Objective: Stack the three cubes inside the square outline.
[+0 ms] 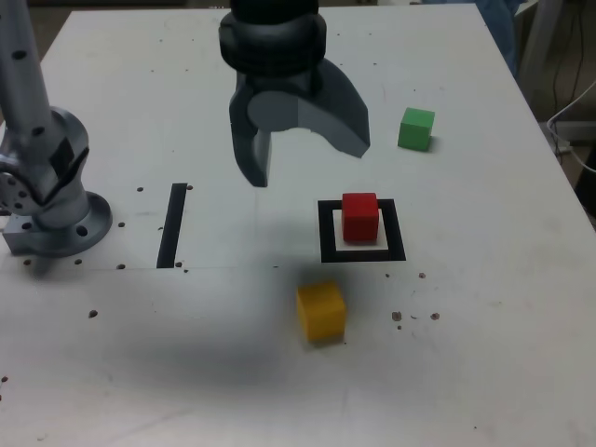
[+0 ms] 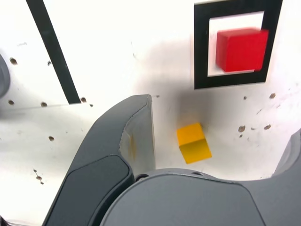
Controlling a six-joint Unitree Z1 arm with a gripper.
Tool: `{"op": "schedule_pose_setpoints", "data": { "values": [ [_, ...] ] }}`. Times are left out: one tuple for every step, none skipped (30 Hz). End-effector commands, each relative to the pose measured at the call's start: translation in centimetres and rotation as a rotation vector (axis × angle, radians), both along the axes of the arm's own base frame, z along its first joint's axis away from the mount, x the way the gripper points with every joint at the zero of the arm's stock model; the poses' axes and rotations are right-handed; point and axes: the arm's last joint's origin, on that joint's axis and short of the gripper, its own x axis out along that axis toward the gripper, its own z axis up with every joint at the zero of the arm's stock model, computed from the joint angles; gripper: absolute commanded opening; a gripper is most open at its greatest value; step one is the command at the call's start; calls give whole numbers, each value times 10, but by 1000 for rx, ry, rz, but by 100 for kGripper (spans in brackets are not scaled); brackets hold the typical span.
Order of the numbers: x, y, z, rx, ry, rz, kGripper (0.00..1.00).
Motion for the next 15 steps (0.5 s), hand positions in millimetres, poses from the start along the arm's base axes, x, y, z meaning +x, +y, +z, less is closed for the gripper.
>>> {"op": "schedule_pose_setpoints", "data": {
  "values": [
    [2,-12,-7,-4,20,-10,99],
    [3,-16,-9,-6,28,-12,99],
    [4,-20,-12,-9,35,-14,98],
    [6,-24,-15,-12,42,-15,97],
    [7,-27,-19,-15,49,-15,97],
    [8,-30,-22,-19,56,-16,96],
    [9,-33,-25,-22,63,-17,95],
    [10,-35,-28,-24,69,-18,95],
    [12,-38,-31,-27,74,-19,94],
    [13,-41,-34,-30,78,-21,94],
    [15,-44,-38,-34,80,-23,94],
    [16,-47,-41,-38,81,-25,94],
    [18,-50,-44,-42,80,-27,94],
    [19,-53,-47,-46,78,-27,94],
    [20,-55,-50,-51,77,-27,94]
  ]
}}
